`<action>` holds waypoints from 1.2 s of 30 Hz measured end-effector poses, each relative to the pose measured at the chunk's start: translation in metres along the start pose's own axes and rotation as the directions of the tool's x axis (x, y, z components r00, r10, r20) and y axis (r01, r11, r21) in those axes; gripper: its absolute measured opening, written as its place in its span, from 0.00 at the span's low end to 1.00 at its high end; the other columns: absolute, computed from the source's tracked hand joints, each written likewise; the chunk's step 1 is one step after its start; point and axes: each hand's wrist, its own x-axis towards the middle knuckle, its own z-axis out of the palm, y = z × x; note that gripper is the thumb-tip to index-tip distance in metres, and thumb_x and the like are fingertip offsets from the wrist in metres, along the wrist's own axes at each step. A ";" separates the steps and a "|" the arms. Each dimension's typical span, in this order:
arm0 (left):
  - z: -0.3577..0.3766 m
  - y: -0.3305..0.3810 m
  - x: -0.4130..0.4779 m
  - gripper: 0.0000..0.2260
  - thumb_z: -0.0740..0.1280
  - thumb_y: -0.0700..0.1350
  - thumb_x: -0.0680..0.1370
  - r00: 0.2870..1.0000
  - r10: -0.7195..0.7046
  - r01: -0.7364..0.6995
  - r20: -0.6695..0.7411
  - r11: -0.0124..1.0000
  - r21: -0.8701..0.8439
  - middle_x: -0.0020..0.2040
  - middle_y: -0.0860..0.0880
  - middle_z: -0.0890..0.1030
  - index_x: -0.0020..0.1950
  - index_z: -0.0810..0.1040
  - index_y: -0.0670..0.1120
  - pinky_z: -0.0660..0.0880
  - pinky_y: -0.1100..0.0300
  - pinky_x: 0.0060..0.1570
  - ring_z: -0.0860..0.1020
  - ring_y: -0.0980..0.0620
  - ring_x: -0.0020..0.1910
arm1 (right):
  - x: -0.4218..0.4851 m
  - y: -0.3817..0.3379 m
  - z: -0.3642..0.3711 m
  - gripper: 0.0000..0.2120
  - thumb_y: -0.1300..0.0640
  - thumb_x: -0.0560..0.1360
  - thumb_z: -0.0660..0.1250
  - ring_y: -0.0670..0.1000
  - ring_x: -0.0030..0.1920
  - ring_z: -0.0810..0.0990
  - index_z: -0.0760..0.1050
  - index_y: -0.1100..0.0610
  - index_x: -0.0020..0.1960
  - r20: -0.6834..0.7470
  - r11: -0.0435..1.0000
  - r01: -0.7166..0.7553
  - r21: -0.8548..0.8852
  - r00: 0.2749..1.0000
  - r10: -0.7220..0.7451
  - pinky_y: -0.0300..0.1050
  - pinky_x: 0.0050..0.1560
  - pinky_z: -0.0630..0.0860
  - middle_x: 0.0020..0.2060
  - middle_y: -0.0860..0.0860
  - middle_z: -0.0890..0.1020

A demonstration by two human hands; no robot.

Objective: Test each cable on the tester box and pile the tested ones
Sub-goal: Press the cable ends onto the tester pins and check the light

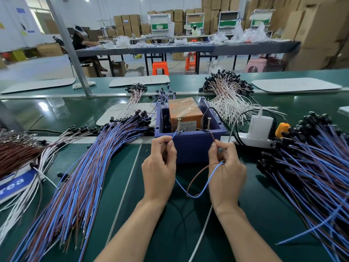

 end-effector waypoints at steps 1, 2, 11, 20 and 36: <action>0.000 0.000 0.000 0.04 0.61 0.49 0.84 1.000 -0.003 0.003 0.000 1.000 0.001 0.35 0.54 0.77 0.56 0.73 0.50 0.75 0.47 0.34 0.74 0.49 0.32 | 0.000 0.000 0.000 0.03 0.52 0.80 0.67 0.55 0.31 0.76 0.78 0.51 0.50 0.001 1.000 0.000 0.001 1.000 0.000 0.49 0.34 0.71 0.29 0.44 0.77; 0.000 0.000 0.000 0.04 0.61 0.49 0.84 1.000 -0.006 0.006 0.001 1.000 0.001 0.35 0.54 0.77 0.56 0.73 0.50 0.75 0.47 0.35 0.75 0.50 0.32 | 0.000 0.000 0.000 0.03 0.52 0.80 0.67 0.54 0.31 0.75 0.78 0.51 0.50 0.001 1.000 -0.001 0.001 1.000 0.001 0.48 0.34 0.69 0.28 0.43 0.75; 0.000 0.000 0.000 0.04 0.61 0.48 0.83 1.000 -0.015 0.015 0.003 1.000 0.000 0.35 0.54 0.77 0.56 0.73 0.50 0.76 0.46 0.36 0.76 0.50 0.32 | 0.002 0.003 0.000 0.02 0.53 0.79 0.68 0.49 0.30 0.68 0.78 0.51 0.50 -0.004 1.000 -0.011 -0.023 1.000 0.011 0.43 0.34 0.58 0.26 0.39 0.71; 0.000 -0.001 0.000 0.04 0.61 0.48 0.84 1.000 -0.003 0.003 -0.001 1.000 0.013 0.37 0.55 0.78 0.56 0.73 0.50 0.76 0.48 0.36 0.76 0.51 0.33 | 0.002 0.003 0.000 0.02 0.54 0.79 0.68 0.50 0.30 0.69 0.77 0.51 0.49 -0.009 1.000 -0.002 -0.025 1.000 0.002 0.43 0.34 0.58 0.27 0.41 0.72; -0.001 -0.001 0.000 0.04 0.59 0.50 0.84 1.000 -0.012 0.012 -0.022 1.000 -0.008 0.36 0.54 0.77 0.57 0.70 0.53 0.75 0.48 0.34 0.76 0.50 0.32 | 0.001 0.003 0.000 0.02 0.52 0.80 0.67 0.51 0.31 0.73 0.76 0.49 0.49 0.015 0.999 -0.032 0.001 0.999 0.032 0.45 0.35 0.66 0.28 0.42 0.75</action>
